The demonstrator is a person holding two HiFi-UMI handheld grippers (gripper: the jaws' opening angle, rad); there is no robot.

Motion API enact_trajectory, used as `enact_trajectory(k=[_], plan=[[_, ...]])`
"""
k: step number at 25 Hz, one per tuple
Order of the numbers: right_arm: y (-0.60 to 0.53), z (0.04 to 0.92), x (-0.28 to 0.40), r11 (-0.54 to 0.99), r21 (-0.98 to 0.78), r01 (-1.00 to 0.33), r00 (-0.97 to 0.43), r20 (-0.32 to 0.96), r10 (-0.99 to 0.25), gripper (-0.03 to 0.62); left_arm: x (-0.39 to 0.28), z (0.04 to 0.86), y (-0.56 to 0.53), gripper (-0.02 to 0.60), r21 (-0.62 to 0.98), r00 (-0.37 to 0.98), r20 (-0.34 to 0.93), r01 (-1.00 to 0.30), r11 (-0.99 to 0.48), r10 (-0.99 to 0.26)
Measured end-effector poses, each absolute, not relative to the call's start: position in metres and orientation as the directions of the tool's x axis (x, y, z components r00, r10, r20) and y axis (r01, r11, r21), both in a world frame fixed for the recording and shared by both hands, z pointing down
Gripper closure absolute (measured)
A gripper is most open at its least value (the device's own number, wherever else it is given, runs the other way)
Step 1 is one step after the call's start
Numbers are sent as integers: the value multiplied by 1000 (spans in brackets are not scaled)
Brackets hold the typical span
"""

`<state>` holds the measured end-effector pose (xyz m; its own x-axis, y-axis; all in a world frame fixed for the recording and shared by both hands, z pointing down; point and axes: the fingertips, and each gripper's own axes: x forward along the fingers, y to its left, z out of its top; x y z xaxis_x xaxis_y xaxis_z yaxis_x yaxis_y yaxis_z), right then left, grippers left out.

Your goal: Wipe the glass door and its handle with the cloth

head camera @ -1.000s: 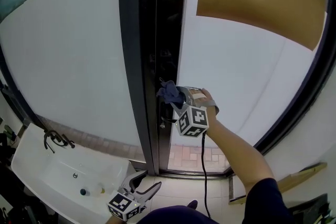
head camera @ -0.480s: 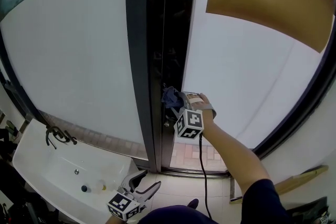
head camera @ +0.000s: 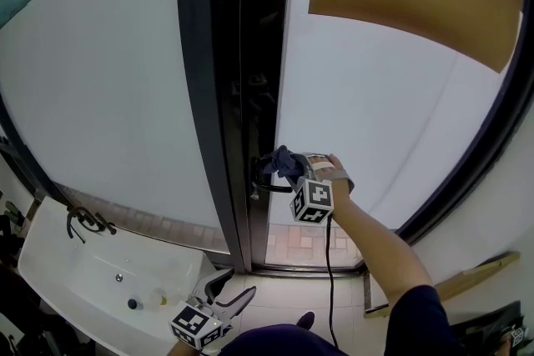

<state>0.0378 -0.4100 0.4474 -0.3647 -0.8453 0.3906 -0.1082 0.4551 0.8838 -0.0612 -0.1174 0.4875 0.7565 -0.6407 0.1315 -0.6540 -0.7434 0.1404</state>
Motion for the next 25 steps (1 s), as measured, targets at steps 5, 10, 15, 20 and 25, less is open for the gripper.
enact_trajectory(k=[5,10,15,20,25], plan=[[-406,452,88,432,894,-120,-312,379,-871,436,-55,487,-120,333,140,769,132,-639,-756,-626],[-400,451,147,421,891,-172,-242,375,-895,436,-50,488,-121,333,138,782,131,-623,-770,-610],[-394,449,209,403,892,-204,-157,376,-913,436,-49,489,-122,333,138,787,132,-616,-775,-602],[-389,444,252,380,893,-242,-85,371,-925,436,-47,489,-121,333,144,794,134,-607,-782,-592],[-385,442,257,360,894,-266,-58,358,-932,436,-50,489,-119,333,142,795,129,-607,-782,-593]])
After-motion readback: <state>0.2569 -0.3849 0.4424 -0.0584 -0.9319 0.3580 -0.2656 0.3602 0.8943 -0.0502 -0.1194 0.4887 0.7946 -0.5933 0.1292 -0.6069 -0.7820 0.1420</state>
